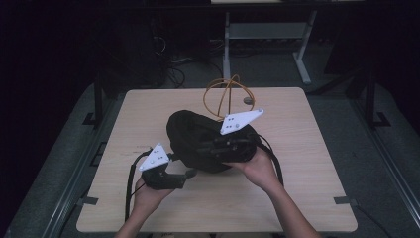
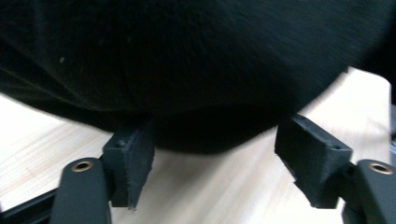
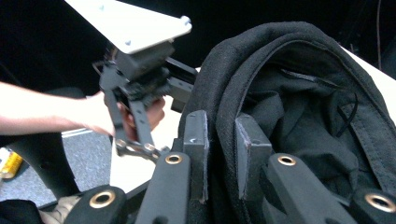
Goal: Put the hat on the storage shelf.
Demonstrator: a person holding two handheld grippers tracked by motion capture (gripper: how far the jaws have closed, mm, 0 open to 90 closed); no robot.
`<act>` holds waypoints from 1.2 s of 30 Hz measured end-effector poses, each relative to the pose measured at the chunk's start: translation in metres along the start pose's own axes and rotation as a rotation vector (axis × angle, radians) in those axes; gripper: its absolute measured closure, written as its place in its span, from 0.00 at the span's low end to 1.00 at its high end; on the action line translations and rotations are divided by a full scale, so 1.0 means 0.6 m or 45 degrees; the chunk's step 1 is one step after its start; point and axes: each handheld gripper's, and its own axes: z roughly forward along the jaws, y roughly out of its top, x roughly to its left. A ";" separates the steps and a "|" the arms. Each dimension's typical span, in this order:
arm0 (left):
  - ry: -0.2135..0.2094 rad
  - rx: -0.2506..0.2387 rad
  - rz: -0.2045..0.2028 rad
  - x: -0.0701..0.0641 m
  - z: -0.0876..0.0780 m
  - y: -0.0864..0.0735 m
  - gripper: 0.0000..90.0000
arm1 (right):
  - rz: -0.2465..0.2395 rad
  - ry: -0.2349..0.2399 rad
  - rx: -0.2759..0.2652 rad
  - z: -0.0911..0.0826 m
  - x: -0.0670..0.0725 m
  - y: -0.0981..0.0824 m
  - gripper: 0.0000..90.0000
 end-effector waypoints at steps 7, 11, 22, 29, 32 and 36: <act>0.048 -0.061 0.042 0.001 0.004 0.005 0.75 | 0.011 0.013 0.007 0.016 0.001 0.003 0.86; 0.066 -0.085 0.074 0.004 -0.007 0.012 0.90 | 0.025 0.027 0.004 0.019 0.001 0.002 0.85; 0.103 -0.132 0.102 0.010 -0.039 0.032 0.96 | 0.100 0.029 -0.070 0.015 -0.007 0.000 0.82; 0.147 -0.198 0.118 0.010 -0.056 0.051 0.97 | 0.138 0.010 -0.128 0.006 -0.011 0.000 0.76; 0.164 -0.207 0.131 0.013 -0.067 0.065 0.97 | 0.153 -0.011 -0.145 0.000 -0.013 0.000 0.70; 0.162 -0.221 0.113 0.022 -0.085 0.087 0.97 | 0.190 -0.045 -0.163 -0.007 -0.018 -0.002 0.58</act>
